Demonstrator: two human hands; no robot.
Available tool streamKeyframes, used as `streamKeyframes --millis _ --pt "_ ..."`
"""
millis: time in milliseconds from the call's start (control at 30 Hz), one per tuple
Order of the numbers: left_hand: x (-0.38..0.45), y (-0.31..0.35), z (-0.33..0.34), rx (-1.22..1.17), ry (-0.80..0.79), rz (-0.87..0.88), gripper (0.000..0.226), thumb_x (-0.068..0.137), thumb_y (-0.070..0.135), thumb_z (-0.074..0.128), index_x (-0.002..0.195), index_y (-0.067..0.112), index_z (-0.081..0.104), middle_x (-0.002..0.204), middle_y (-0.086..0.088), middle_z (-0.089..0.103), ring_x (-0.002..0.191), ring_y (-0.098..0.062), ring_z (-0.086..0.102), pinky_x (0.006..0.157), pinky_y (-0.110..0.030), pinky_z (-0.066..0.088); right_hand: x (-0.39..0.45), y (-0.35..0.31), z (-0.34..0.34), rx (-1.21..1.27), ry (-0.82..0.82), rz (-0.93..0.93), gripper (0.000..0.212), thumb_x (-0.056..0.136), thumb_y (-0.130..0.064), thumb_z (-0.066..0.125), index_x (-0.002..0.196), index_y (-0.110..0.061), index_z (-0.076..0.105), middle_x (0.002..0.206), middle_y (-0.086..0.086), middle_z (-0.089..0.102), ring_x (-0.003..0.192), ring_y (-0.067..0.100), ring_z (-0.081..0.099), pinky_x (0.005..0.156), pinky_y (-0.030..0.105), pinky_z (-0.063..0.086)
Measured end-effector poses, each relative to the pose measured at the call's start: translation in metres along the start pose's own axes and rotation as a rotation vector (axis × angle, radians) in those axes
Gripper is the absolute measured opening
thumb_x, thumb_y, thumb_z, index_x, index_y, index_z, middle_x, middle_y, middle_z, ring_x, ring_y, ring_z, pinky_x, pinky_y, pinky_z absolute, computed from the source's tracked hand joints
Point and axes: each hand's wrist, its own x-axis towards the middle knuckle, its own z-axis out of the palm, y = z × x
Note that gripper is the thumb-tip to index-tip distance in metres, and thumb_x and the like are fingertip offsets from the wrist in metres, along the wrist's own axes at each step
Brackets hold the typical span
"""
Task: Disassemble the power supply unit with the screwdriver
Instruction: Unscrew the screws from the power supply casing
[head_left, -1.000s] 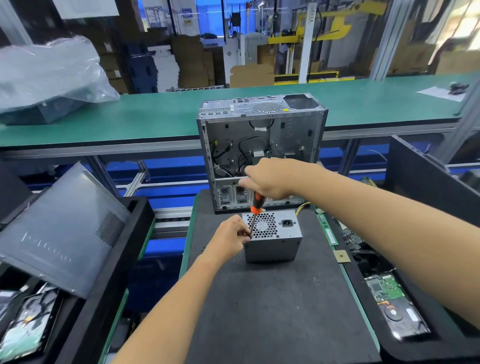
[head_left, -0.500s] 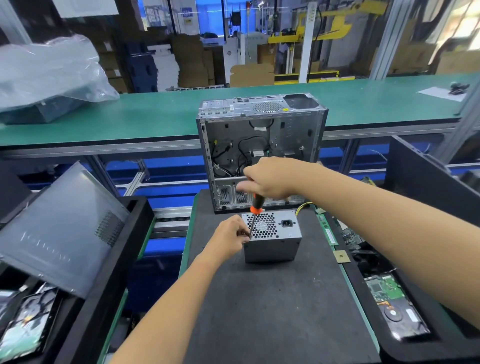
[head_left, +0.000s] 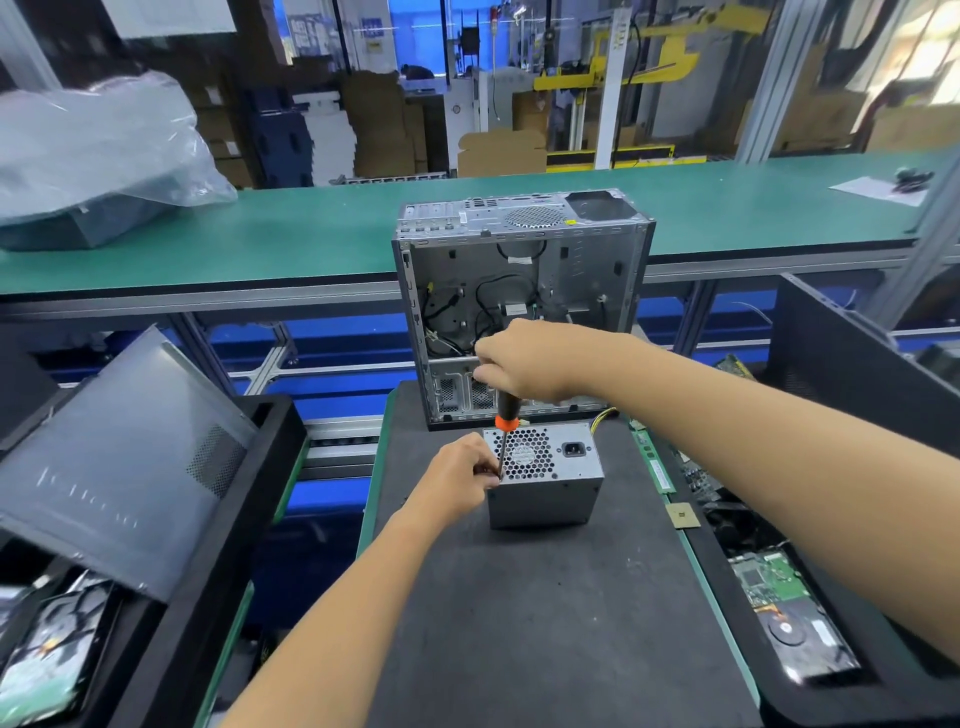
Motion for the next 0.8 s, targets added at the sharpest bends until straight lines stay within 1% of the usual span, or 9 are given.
streamKeyframes --millis 67,133,267,333,433,533,667,733,800 --pt "-0.001 0.001 -0.001 0.002 0.009 0.012 0.011 0.079 0.000 0.071 0.075 0.010 0.068 0.082 0.008 0.053 0.076 -0.010 0.053 0.073 -0.015 0.041 -0.003 0.000 -0.006 0.201 -0.087 -0.074 0.010 0.093 -0.016 0.052 0.102 -0.017 0.051 0.083 0.000 0.059 0.072 0.016 0.052 0.056 0.027 0.036" --pt "-0.001 0.002 -0.001 0.016 0.018 0.035 0.009 0.078 -0.001 0.071 0.075 0.007 0.068 0.082 0.005 0.053 0.076 -0.012 0.053 0.074 -0.020 0.042 -0.008 -0.001 -0.012 0.365 -0.179 -0.109 0.032 0.081 -0.006 0.061 0.106 -0.021 0.048 0.094 0.000 0.062 0.078 0.015 0.056 0.064 0.029 0.045" --pt "-0.002 0.002 -0.001 0.029 0.015 0.045 0.008 0.079 0.002 0.071 0.076 0.009 0.068 0.083 0.006 0.054 0.077 -0.012 0.055 0.076 -0.025 0.046 -0.005 -0.004 0.000 0.076 -0.003 0.003 0.023 0.095 -0.040 0.051 0.095 -0.019 0.042 0.077 -0.002 0.050 0.068 0.017 0.049 0.054 0.033 0.032" --pt "-0.002 0.002 -0.001 0.028 0.012 0.037 0.010 0.080 0.002 0.071 0.076 0.011 0.067 0.084 0.006 0.054 0.078 -0.012 0.055 0.077 -0.024 0.046 -0.003 -0.001 0.002 -0.013 0.018 0.068 0.027 0.099 -0.044 0.043 0.093 -0.017 0.042 0.078 0.000 0.047 0.064 0.015 0.044 0.051 0.032 0.027" --pt "-0.001 0.001 -0.001 0.026 0.016 0.042 0.011 0.079 0.001 0.071 0.074 0.011 0.067 0.083 0.007 0.054 0.077 -0.012 0.055 0.076 -0.023 0.046 -0.003 0.002 -0.004 0.150 -0.048 -0.093 0.018 0.089 -0.025 0.061 0.101 -0.018 0.049 0.084 -0.003 0.056 0.068 0.010 0.047 0.056 0.028 0.034" --pt "-0.001 0.001 -0.001 0.019 0.017 0.051 0.011 0.079 0.000 0.071 0.073 0.009 0.068 0.083 0.006 0.055 0.078 -0.012 0.056 0.076 -0.023 0.046 -0.007 0.000 -0.005 0.340 -0.109 -0.151 0.034 0.075 -0.004 0.064 0.102 -0.020 0.049 0.090 -0.006 0.060 0.073 0.009 0.052 0.064 0.029 0.044" --pt "-0.002 0.001 -0.001 0.009 0.018 0.043 0.009 0.079 0.001 0.071 0.077 0.009 0.070 0.085 0.008 0.055 0.078 -0.009 0.055 0.076 -0.016 0.042 -0.002 -0.004 -0.001 0.121 -0.002 -0.019 0.032 0.094 -0.049 0.051 0.087 -0.018 0.048 0.079 -0.002 0.059 0.071 0.018 0.053 0.057 0.033 0.037" --pt "-0.001 0.000 0.000 0.007 0.017 0.035 0.007 0.080 0.001 0.070 0.079 0.008 0.071 0.085 0.008 0.055 0.079 -0.008 0.055 0.077 -0.014 0.041 0.001 -0.004 0.000 0.010 0.018 0.040 0.041 0.100 -0.048 0.037 0.082 -0.014 0.050 0.074 0.002 0.054 0.065 0.019 0.051 0.051 0.031 0.029" --pt "-0.002 0.000 0.000 0.002 0.016 0.030 0.007 0.080 0.001 0.070 0.079 0.008 0.071 0.086 0.007 0.055 0.080 -0.010 0.055 0.077 -0.015 0.042 0.002 -0.002 -0.002 0.074 -0.027 -0.012 0.025 0.100 -0.034 0.044 0.089 -0.013 0.052 0.076 0.001 0.057 0.062 0.018 0.054 0.050 0.029 0.030"
